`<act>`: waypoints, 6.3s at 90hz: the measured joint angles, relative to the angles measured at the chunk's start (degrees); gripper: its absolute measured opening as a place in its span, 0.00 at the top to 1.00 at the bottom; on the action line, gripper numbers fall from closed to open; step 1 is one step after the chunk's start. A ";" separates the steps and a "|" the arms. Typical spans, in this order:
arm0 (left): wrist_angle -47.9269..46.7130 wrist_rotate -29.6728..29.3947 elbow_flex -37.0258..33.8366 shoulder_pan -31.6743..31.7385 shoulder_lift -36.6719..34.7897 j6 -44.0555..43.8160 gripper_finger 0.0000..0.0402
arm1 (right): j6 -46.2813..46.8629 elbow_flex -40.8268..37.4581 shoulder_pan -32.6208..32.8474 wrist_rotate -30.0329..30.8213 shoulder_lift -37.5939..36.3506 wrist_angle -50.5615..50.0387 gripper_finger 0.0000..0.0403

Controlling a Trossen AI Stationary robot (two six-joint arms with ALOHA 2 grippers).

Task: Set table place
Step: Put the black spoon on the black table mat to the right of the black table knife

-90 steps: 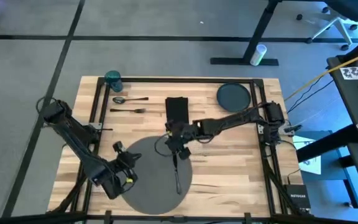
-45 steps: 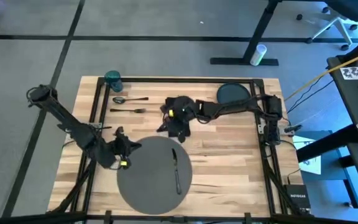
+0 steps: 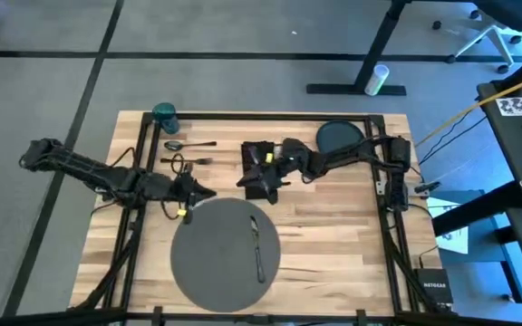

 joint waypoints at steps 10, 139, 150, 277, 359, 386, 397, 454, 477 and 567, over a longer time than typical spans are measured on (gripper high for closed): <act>-0.62 0.02 0.00 5.13 0.00 -0.34 1.00 | 5.64 -2.49 -1.07 0.33 0.00 8.78 1.00; -22.28 8.12 2.35 42.50 5.30 9.47 1.00 | -10.41 42.90 -9.73 10.70 9.81 -77.92 1.00; -24.57 10.25 5.90 45.70 10.70 14.61 1.00 | -10.53 42.90 -9.54 9.11 9.77 -78.27 1.00; -35.64 12.16 23.99 62.00 49.93 46.13 1.00 | -16.76 45.45 -9.54 8.36 9.51 -89.92 0.80; -38.67 8.83 27.55 55.85 50.56 38.88 0.84 | -17.26 45.44 -9.52 8.04 9.51 -91.87 0.80; -35.74 9.75 27.27 58.64 50.47 40.18 0.75 | -17.28 45.45 -9.47 6.80 9.51 -91.86 0.80; -35.80 11.66 27.23 60.12 50.42 40.61 0.75 | -17.28 45.45 -9.47 6.80 9.51 -91.98 0.80; -38.64 3.22 30.97 58.83 50.51 38.52 0.75 | -18.07 45.43 -9.47 6.79 9.51 -93.73 0.80; -38.30 8.38 31.13 63.94 50.33 38.40 0.75 | -18.07 45.43 -9.47 6.80 9.51 -93.96 0.80; -40.49 1.72 30.98 56.37 54.62 39.93 0.98 | -18.07 45.43 -9.52 5.73 9.51 -94.47 0.80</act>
